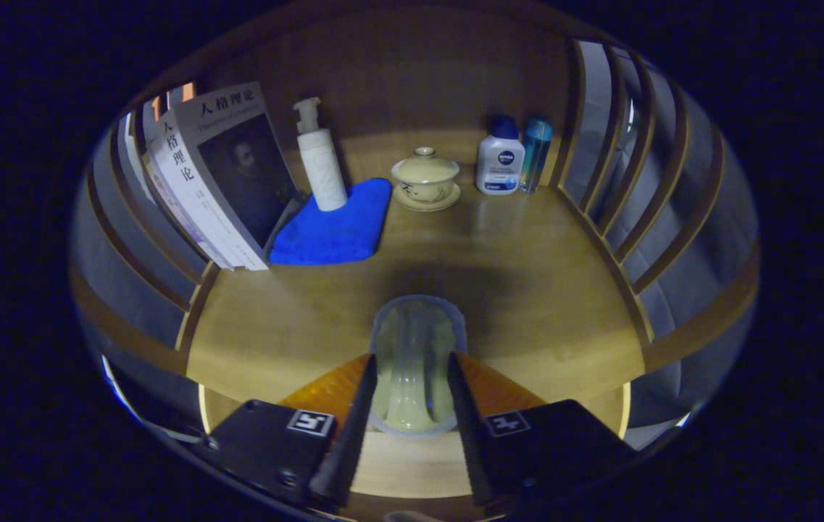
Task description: Pull open the drawer, take out the items inside it, and place them on the countertop above the cabinet.
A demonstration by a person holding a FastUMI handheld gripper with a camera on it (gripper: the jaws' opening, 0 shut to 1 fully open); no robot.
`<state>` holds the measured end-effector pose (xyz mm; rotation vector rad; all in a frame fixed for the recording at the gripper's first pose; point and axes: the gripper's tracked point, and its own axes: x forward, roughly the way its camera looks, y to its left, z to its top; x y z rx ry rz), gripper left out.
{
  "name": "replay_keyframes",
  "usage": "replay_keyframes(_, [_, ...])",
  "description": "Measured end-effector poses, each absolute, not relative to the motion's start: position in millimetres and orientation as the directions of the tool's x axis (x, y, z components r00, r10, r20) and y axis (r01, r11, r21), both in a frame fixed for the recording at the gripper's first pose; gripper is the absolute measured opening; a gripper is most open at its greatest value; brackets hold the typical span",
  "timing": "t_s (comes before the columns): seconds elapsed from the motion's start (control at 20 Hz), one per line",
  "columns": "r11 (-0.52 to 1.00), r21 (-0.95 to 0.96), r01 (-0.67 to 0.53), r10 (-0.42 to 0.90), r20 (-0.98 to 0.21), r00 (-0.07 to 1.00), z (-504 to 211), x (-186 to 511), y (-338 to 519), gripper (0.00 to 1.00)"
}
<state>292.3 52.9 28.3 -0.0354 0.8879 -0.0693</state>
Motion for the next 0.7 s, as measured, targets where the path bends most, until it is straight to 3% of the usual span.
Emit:
replay_keyframes(0.2, [0.998,-0.059,0.03,-0.064,-0.709,0.702,42,276,57,0.64])
replay_keyframes(0.6, [0.996,-0.087,-0.016,-0.03,-0.507,0.861,54,205,73,0.64])
replay_keyframes(0.7, [0.996,-0.084,-0.022,-0.019,-0.46,0.888,56,182,77,0.82])
